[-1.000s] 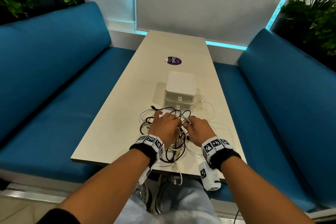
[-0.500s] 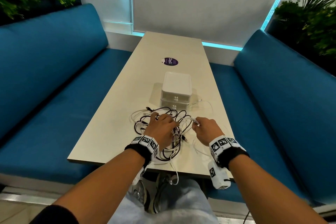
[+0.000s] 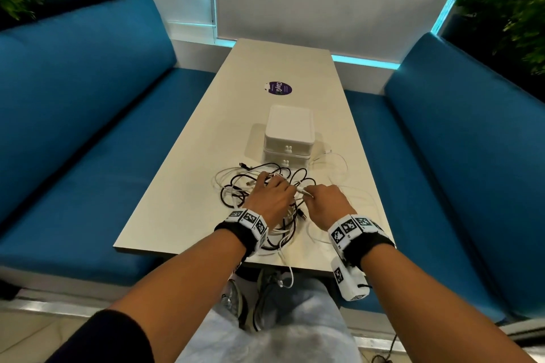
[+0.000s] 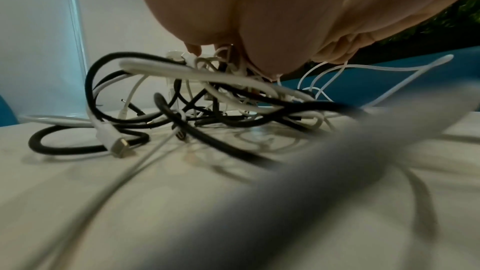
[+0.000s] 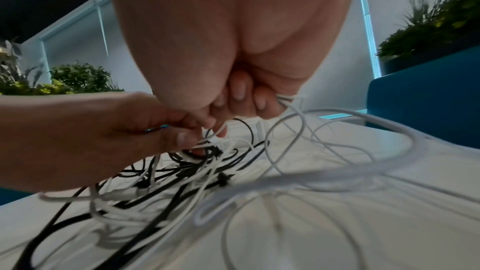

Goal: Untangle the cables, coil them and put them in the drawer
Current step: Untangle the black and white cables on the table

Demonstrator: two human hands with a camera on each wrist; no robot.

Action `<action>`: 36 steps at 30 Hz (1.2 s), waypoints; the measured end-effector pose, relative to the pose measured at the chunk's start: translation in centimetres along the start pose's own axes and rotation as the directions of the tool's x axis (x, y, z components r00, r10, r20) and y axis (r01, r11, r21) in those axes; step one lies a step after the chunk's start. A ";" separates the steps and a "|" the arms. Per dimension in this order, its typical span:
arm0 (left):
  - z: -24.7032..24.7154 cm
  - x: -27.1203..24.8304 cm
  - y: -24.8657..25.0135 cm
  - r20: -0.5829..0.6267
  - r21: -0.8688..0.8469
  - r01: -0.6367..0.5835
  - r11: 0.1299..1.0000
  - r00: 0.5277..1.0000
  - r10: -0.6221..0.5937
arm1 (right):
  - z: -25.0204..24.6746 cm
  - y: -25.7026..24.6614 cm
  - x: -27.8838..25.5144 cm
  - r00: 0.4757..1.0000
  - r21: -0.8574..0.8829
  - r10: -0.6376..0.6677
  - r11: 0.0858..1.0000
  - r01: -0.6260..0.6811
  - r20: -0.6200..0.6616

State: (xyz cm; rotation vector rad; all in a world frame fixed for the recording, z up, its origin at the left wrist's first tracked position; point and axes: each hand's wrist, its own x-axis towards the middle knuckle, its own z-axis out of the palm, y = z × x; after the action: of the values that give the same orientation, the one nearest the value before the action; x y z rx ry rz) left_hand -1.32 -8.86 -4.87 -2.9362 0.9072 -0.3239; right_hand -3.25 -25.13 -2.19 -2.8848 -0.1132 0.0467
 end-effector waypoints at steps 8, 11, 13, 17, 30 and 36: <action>0.6 -0.6 -1.1 0.044 0.087 -0.065 0.994 0.997 0.061 | 0.2 0.6 0.1 0.996 0.004 0.062 0.998 -0.062 0.057; 0.9 -1.2 -1.7 0.070 0.086 -0.063 0.994 0.996 0.057 | -0.8 3.3 -0.3 0.985 -0.009 0.172 0.985 -0.172 0.010; 1.0 -1.3 -1.7 0.073 0.062 -0.040 0.997 0.997 0.035 | -1.5 5.3 -0.7 0.958 -0.043 0.287 0.957 -0.287 -0.013; 0.6 -1.0 -1.4 0.073 0.041 -0.004 0.999 0.997 0.001 | -2.1 7.2 -1.8 0.920 -0.133 0.391 0.911 -0.390 -0.014; 0.3 -1.9 -1.8 0.058 -0.077 -0.028 0.997 0.998 0.033 | 1.1 4.4 -3.3 0.989 -0.128 0.111 0.987 -0.098 0.101; -0.2 -2.5 -2.5 0.096 -0.105 -0.020 0.994 0.995 0.030 | -0.8 9.7 -4.8 0.872 -0.177 0.476 0.873 -0.454 0.115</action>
State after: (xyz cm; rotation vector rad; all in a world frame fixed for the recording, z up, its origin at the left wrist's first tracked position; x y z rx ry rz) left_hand -1.96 -5.38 -4.82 -3.0008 0.9749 -0.1350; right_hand -7.27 -35.04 -3.76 -2.9756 0.5816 0.3670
